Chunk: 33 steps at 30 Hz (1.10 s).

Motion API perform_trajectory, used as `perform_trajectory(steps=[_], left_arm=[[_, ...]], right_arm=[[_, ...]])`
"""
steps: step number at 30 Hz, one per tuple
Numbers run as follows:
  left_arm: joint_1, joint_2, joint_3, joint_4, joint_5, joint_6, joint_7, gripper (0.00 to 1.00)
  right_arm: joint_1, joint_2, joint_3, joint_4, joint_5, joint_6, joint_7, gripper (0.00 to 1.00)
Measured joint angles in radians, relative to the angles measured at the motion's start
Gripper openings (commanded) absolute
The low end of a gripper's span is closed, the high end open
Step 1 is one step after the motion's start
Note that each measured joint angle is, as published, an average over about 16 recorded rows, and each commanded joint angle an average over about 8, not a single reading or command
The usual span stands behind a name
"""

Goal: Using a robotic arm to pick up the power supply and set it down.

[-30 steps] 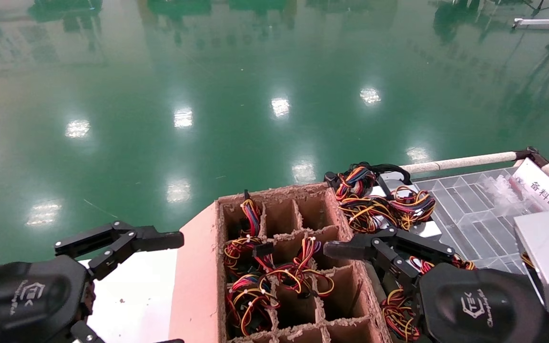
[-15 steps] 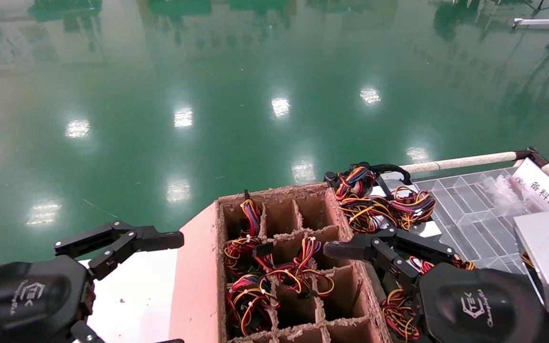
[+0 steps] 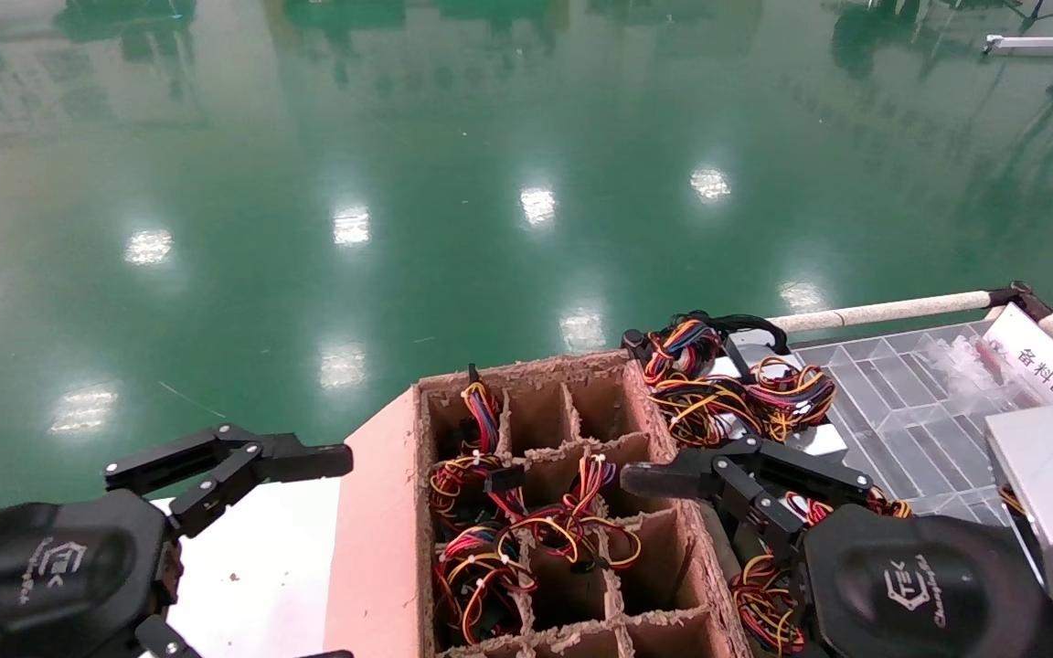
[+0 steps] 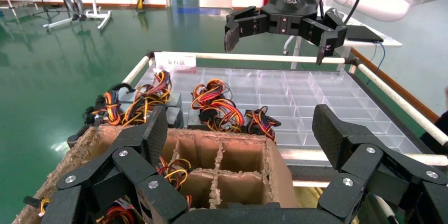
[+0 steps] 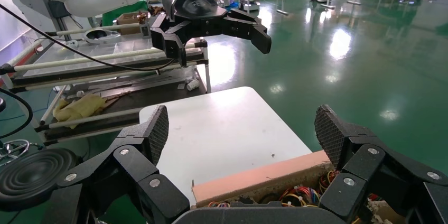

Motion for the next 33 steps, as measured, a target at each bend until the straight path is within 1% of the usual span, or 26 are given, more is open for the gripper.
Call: perform_trajectory(steps=[2,3,33], left_arm=[[0.000,0.000,0.000,0.000,0.000,0.000,0.000,0.04],[0.000,0.000,0.000,0.000,0.000,0.000,0.000,0.00],[0.000,0.000,0.000,0.000,0.000,0.000,0.000,0.00]], right_arm=[[0.000,0.000,0.000,0.000,0.000,0.000,0.000,1.00],[0.000,0.000,0.000,0.000,0.000,0.000,0.000,1.00],[0.000,0.000,0.000,0.000,0.000,0.000,0.000,1.00]])
